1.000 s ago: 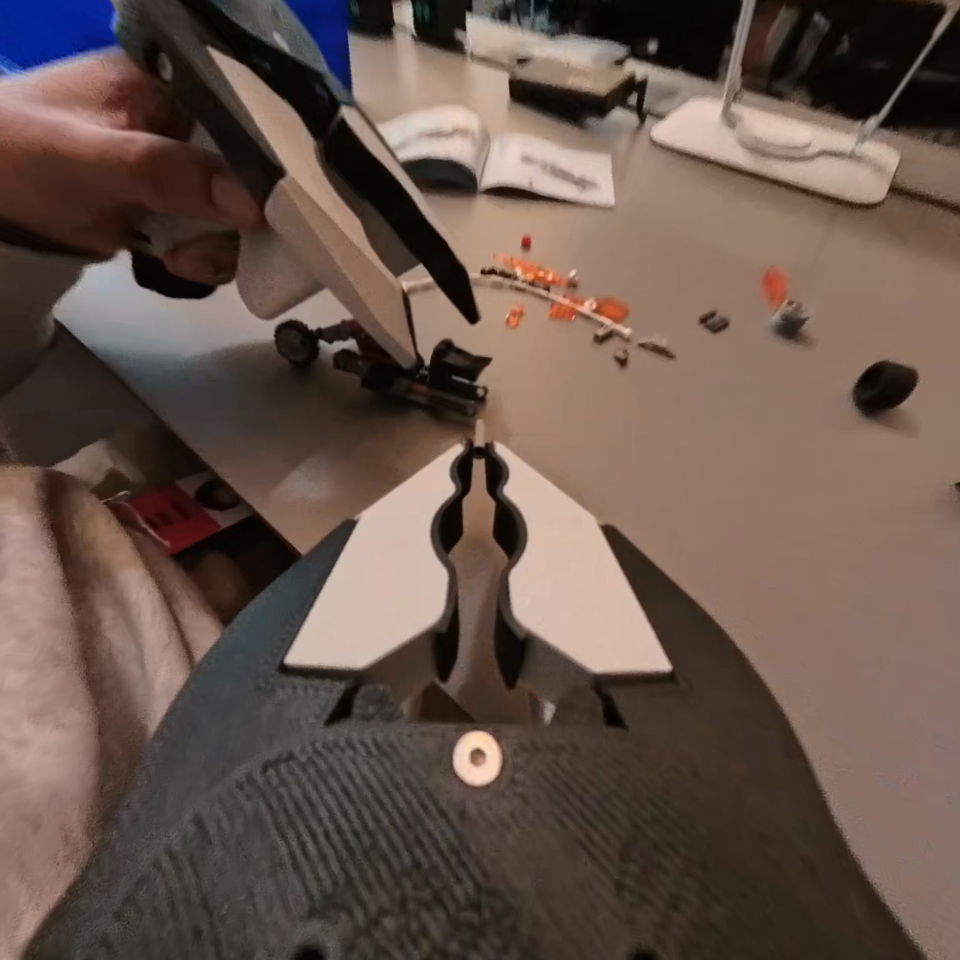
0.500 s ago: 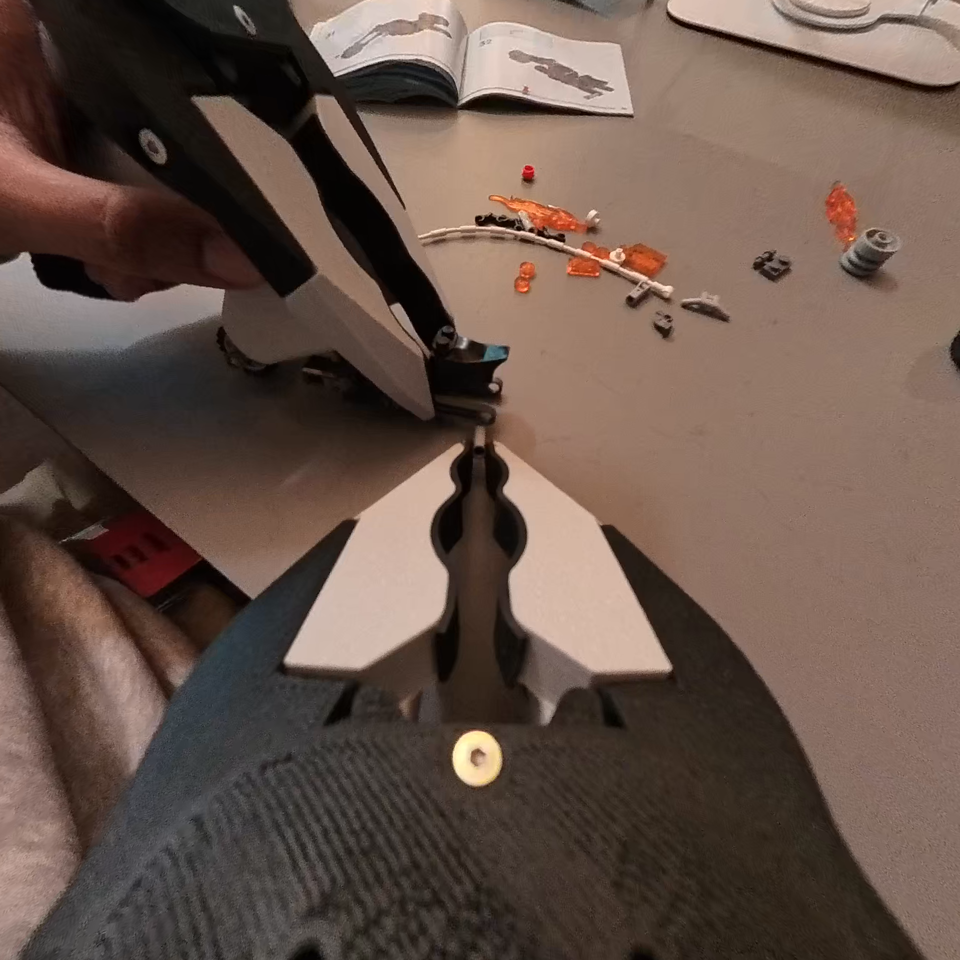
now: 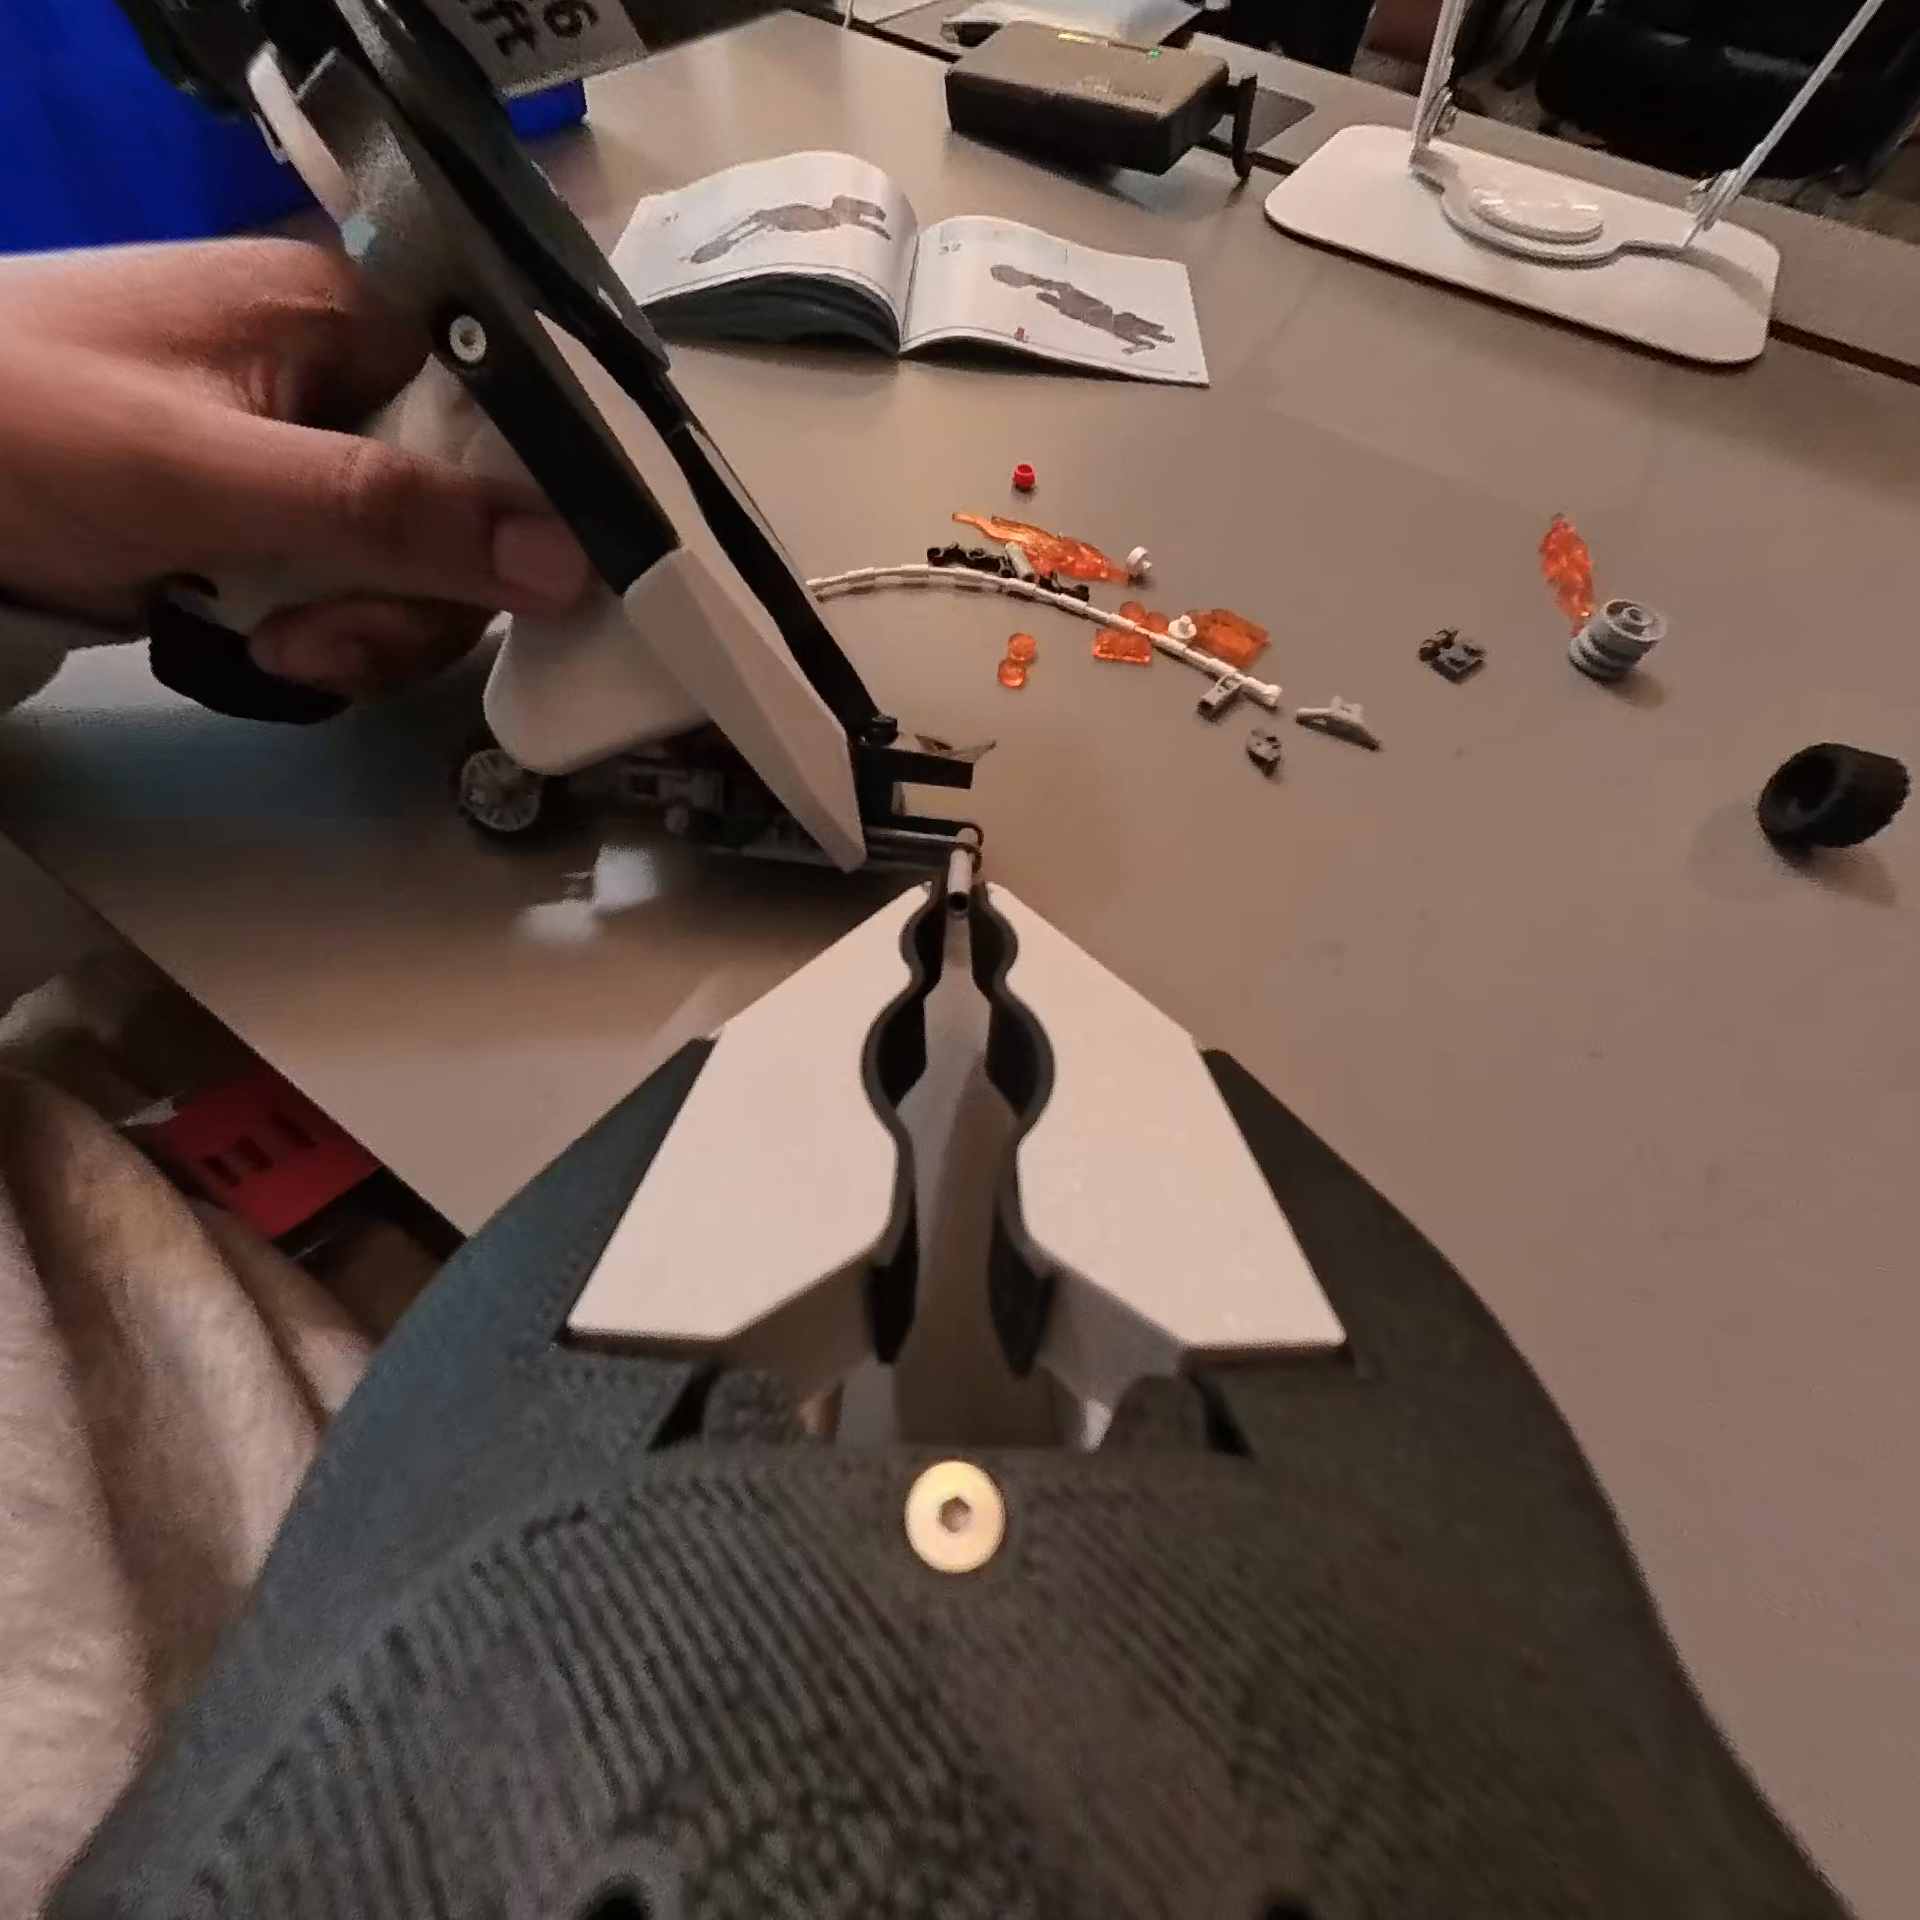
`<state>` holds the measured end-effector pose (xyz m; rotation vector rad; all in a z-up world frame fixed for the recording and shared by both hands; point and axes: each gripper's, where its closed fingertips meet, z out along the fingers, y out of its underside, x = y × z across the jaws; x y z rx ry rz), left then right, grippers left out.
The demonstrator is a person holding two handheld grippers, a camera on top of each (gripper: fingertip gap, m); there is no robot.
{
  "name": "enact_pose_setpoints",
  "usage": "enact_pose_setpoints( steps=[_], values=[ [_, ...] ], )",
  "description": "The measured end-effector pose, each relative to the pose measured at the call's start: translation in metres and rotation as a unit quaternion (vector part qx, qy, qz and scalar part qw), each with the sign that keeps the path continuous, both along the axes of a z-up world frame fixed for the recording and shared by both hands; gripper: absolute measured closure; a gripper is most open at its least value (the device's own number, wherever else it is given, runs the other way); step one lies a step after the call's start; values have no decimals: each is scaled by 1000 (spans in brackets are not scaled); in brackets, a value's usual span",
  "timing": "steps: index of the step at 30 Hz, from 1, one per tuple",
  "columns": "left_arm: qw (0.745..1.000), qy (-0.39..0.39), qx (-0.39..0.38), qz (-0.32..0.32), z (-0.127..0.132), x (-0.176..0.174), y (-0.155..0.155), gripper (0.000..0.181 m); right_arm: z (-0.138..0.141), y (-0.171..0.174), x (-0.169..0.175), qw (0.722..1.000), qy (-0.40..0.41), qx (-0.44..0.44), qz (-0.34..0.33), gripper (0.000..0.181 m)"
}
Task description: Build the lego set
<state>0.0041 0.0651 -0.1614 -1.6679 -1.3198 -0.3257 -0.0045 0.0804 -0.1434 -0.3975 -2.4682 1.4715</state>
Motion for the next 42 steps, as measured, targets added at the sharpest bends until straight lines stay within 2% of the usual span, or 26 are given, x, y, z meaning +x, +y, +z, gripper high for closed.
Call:
enact_pose_setpoints(
  steps=[8, 23, 34, 37, 42],
  values=[
    [1000, 9, -8, -7, 0, 0, 0, 159, 1, 0, -2, 1000, -16, -5, -1, 179],
    [992, 66, -107, -6, -4, -3, 3, 158, -5, 5, -7, 984, -171, -55, -20, 179],
    [993, 62, -102, 1, -4, -4, 2, 158, -9, 5, -7, 998, -55, 11, 5, 179],
    [992, 66, -112, 3, -5, -5, 2, 158, -10, 5, -7, 997, -77, 7, -3, 179],
    [991, 68, -115, 5, -5, -5, 1, 157, -15, 4, -8, 987, -158, -15, -29, 179]
  ],
)
